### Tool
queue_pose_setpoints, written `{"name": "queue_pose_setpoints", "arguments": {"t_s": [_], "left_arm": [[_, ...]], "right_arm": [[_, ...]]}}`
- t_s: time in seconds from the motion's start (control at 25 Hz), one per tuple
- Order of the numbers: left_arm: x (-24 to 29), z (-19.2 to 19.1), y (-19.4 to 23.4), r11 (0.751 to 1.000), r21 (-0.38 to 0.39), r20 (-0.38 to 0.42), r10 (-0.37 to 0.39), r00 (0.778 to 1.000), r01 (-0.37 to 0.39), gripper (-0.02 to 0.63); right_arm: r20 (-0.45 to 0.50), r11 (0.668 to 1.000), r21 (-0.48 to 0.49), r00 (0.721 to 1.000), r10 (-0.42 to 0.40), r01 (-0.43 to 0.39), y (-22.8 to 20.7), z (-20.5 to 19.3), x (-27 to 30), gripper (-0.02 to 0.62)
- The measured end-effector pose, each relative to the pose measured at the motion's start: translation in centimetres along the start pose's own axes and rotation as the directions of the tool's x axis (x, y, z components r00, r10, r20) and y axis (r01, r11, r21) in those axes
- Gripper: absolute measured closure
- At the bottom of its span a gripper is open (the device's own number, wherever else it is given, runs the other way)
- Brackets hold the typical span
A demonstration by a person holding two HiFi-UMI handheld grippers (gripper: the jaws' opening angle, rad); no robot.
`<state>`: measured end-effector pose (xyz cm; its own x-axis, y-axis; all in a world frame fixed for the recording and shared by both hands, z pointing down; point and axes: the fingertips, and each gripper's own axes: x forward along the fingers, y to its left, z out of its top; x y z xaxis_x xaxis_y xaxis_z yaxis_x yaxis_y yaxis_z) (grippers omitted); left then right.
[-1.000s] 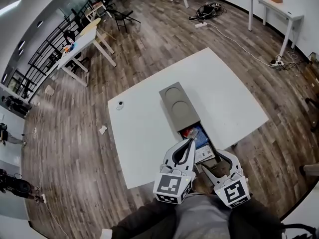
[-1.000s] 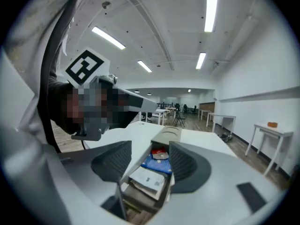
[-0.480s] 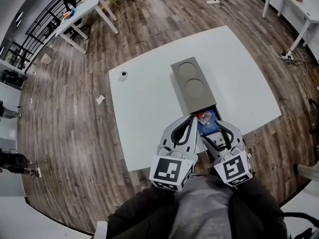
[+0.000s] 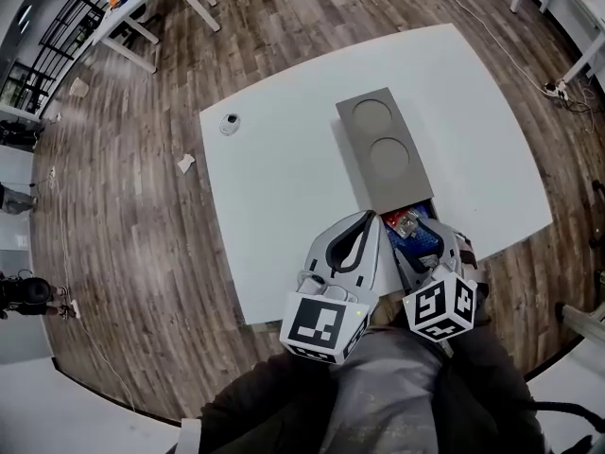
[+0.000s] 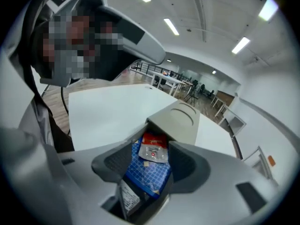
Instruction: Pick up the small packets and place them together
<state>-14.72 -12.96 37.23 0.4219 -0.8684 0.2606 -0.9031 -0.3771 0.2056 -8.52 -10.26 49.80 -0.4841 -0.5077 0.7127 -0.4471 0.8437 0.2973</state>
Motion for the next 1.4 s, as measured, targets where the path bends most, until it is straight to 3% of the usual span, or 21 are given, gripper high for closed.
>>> {"name": "queue_pose_setpoints", "arguments": {"t_s": [0.32, 0.56, 0.6, 0.72, 1.16, 1.4], "left_arm": [[1.1, -0.9, 3.2, 0.999, -0.036, -0.035, 0.019, 0.999, -0.02, 0.603], [1.2, -1.8, 5.3, 0.997, -0.067, -0.049, 0.039, 0.998, -0.042, 0.603], [1.3, -2.0, 5.4, 0.997, -0.069, -0.053, 0.039, 0.998, -0.042, 0.603], [1.2, -2.1, 5.3, 0.997, -0.068, -0.062, 0.035, 0.997, -0.039, 0.603], [-1.3, -0.5, 1.4, 1.0, -0.01, -0.022, 0.026, 0.999, -0.026, 0.603], [-2.9, 1.7, -2.7, 1.0, 0.023, 0.043, 0.017, 0.999, -0.018, 0.603]], "right_arm": [[-0.17, 0.997, -0.053, 0.984, 0.045, -0.055, 0.6, -2.1, 3.0, 0.38], [-0.226, 0.989, -0.145, 0.974, -0.016, -0.017, 0.3, -2.0, 3.2, 0.511], [-0.228, 0.987, -0.159, 0.973, -0.032, -0.005, 0.1, -2.1, 3.3, 0.589], [-0.23, 0.986, -0.168, 0.972, -0.042, 0.002, -0.2, -2.2, 3.5, 0.589], [-0.098, 0.987, -0.155, 0.993, -0.063, 0.047, 0.8, -0.5, -0.3, 0.591], [0.022, 0.976, -0.177, 0.992, -0.125, 0.127, -0.2, 1.4, -5.0, 0.591]]}}
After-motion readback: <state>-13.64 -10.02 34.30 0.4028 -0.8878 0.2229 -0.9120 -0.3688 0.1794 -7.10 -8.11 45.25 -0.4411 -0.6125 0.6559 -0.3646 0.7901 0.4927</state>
